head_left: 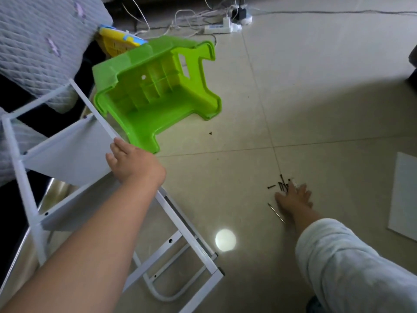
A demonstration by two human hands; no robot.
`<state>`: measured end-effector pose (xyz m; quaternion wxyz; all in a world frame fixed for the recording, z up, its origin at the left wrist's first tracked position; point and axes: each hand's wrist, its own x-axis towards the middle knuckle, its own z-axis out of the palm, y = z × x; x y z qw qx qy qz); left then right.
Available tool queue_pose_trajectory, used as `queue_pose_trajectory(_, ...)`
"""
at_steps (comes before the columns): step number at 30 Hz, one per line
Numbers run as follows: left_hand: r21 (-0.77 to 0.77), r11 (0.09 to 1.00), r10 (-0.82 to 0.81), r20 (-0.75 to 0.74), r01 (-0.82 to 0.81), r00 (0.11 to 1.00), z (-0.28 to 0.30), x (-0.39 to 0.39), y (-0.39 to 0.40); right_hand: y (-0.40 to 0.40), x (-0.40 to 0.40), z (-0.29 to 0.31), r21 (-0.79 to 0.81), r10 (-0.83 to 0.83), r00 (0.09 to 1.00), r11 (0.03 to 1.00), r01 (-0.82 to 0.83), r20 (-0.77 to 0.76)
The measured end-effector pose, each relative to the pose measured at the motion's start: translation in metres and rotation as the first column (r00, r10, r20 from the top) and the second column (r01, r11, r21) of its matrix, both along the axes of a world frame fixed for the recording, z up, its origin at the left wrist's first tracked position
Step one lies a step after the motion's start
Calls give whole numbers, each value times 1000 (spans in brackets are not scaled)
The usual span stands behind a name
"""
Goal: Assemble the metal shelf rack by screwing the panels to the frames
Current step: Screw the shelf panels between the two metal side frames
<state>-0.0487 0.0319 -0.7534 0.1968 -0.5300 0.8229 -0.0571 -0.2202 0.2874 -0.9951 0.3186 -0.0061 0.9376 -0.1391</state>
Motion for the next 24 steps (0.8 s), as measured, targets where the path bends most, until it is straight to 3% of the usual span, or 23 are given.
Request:
queue_pose_trajectory(6,9,1000,-24,-32,24,999,-1,5,-4,15,0,-6,19,-109,994,994,109,29)
queue_pose_trajectory(9,8,1000,-23,-34,23,999,0,5,-4,24,-1,-10,37,-51,999,998,51,3)
queue_pose_trajectory(13,4,999,-32,-26,32,999,-1,4,-3,22,1,-9,177,76,995,982,-63,-69)
queue_pose_trajectory(20,-4,1000,-14,-26,14,1000,-3,3,-7,-2,-13,3,191,182,977,969,-158,-113)
queue_pose_trajectory(24,-16,1000,-15,-18,15,1000,-4,0,-7,0,0,-2,147,158,980,979,-140,-121)
